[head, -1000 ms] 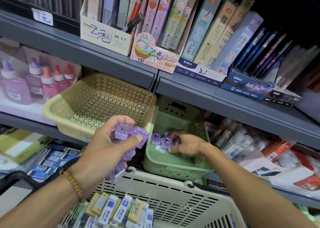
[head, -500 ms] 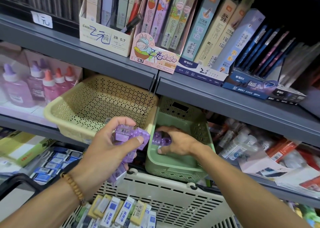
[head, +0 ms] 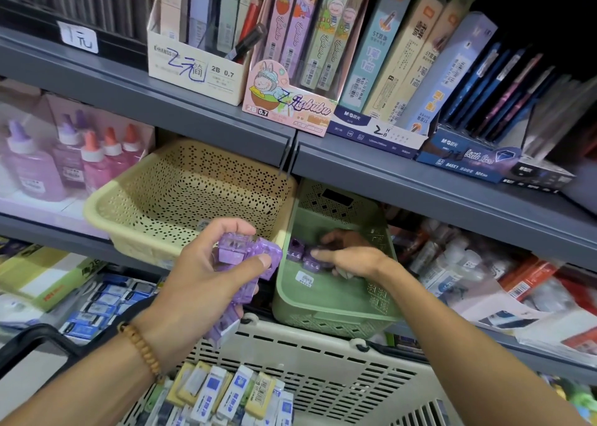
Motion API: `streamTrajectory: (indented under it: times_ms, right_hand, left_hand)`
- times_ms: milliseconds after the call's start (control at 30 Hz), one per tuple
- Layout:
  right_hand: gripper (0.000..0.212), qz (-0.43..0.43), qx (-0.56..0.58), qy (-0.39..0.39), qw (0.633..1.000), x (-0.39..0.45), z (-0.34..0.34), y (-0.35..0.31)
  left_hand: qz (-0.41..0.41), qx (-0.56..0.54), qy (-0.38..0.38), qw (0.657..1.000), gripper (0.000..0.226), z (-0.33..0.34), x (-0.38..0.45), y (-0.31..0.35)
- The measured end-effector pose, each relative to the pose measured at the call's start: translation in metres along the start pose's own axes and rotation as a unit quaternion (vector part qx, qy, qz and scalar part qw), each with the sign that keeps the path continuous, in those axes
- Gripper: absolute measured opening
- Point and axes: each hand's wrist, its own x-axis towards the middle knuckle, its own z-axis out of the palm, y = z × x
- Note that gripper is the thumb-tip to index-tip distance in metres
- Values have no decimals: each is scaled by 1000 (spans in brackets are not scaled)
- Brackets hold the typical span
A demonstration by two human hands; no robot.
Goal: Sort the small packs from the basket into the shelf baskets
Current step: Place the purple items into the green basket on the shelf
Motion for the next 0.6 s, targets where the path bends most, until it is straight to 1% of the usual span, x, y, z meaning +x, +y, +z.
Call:
streamTrajectory:
  times_ms: [33, 67, 133, 200, 233, 333, 400, 433, 467, 533, 567, 600]
  right_hand:
    - [40, 18, 54, 8, 998, -2, -4, 5]
    - [35, 25, 80, 8, 996, -4, -7, 8]
    - [28, 24, 37, -8, 999, -6, -11, 15]
    - [32, 18, -36, -4, 999, -9, -10, 19]
    - [33, 16, -53, 6, 998, -11, -11, 19]
    - [20, -4, -97, 37, 995, -18, -13, 17]
    - [16, -12, -116, 34, 993, -23, -13, 14]
    - [20, -11, -125, 22, 992, -25, -12, 13]
    - [30, -7, -150, 8, 989, -26, -10, 11]
    - [45, 2, -240, -11, 971, -26, -7, 11]
    - [46, 2, -265, -8, 964, -25, -7, 11]
    - [46, -2, -266, -4, 964, -24, -6, 11]
  left_hand:
    - [-1, -3, 0, 1000, 30, 1, 0, 0]
    - [-2, -4, -1, 1000, 30, 2, -1, 1]
    - [-4, -2, -5, 1000, 31, 5, -2, 1]
    - [-3, 0, -8, 1000, 30, 6, -4, 1]
    - [-3, 3, -9, 1000, 29, 7, -5, 2]
    - [0, 0, -8, 1000, 29, 8, -7, 3]
    - [0, -1, -6, 1000, 29, 8, -7, 3]
    - [-1, -1, -5, 1000, 29, 8, -7, 4]
    - [-2, -2, -6, 1000, 29, 8, -7, 4]
    - [-4, -4, -9, 1000, 29, 8, -7, 4]
    - [-5, -5, -8, 1000, 29, 7, -7, 5]
    - [-4, -4, -7, 1000, 29, 7, -8, 5]
